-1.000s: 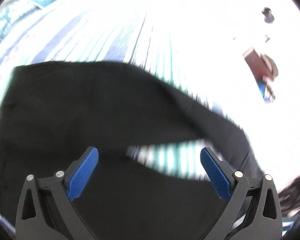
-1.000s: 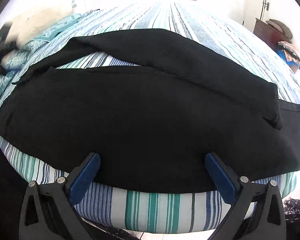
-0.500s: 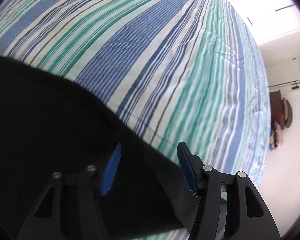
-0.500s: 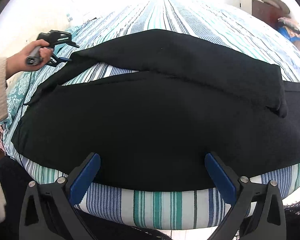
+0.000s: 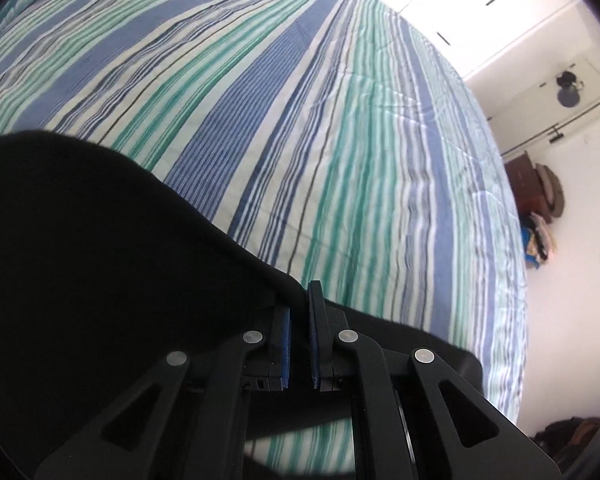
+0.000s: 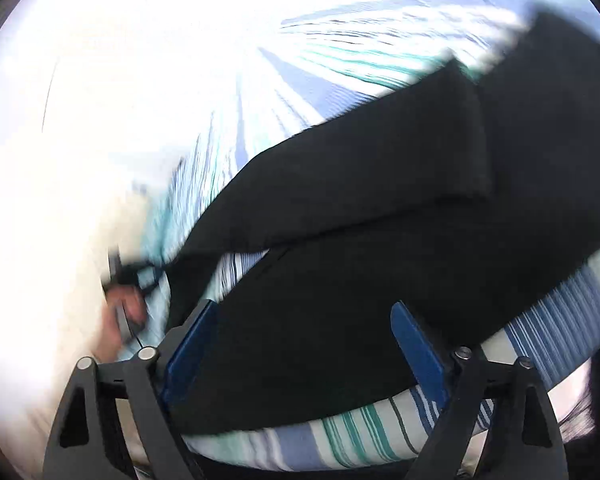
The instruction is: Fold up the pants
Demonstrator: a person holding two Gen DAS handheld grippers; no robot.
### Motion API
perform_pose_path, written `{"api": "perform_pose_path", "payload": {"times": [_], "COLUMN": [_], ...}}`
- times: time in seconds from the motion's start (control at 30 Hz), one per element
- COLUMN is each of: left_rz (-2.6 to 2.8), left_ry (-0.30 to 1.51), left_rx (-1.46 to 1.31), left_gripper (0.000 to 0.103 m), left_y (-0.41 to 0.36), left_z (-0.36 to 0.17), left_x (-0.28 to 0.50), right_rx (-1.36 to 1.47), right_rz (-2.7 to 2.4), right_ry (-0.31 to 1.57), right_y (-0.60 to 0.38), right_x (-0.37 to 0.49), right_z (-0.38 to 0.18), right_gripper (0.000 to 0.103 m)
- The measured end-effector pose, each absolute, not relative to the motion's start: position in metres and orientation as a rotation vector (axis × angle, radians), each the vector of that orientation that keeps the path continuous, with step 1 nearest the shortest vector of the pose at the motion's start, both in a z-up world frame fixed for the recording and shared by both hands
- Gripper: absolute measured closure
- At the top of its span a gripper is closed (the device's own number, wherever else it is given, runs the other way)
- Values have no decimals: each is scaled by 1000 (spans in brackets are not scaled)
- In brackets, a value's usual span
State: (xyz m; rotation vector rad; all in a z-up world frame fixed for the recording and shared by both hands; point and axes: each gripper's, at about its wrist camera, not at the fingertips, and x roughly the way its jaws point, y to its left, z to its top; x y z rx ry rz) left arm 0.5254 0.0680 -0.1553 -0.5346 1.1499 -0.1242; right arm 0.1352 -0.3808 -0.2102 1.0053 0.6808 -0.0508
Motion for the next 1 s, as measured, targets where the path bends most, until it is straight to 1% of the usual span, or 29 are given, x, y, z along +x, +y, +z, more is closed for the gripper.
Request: {"api": "perform_pose_path", "payload": {"times": [0.1,0.27,0.33,0.37,0.43,0.47,0.5,0.6,0.7,0.83,0.9,1.0], "left_rz": [-128,-126,-124,-124,-123,-123,-123,-134,-165,-178,-170,-157], "left_ry": [1146,1143,1141,1141,1142,1142,1140,1112,1062,1005,985,987], "left_rx": [-518,-520,-511,-503,-484,-480,-479,-468,-425,-430,-446,-444], "left_gripper": [97,97,97,97,97,97,97,97,97,97,97,97], "left_y": [66,65,60,59,58,58,58,61,64,70,71,65], "left_z": [-154,-153,-156,-156,-156,-157,-156,-145,-123,-105,-104,-120], "left_x": [520,514,516,516,514,513,510,498,471,424,391,336], "right_rx": [1087,1212,1277,1317,1363,1371,1366,1269,1058,893,855,835], "right_rz": [-88,-212,-253,-282,-336,-379,-408,-419,-383,-312,-286,-293], "right_ry": [645,541,515,491,475,496,525,561,519,512,543,592], "right_y": [-396,-417,-426,-432,-439,-441,-442,-448,-451,-472,-484,-505], "right_x": [137,126,123,122,120,121,124,124,127,135,139,131], "right_z": [-216,-218,-223,-226,-231,-233,-232,-216,-167,-121,-112,-112], "right_gripper": [19,20,24,28,48,78,91,91,91,91,92,92]}}
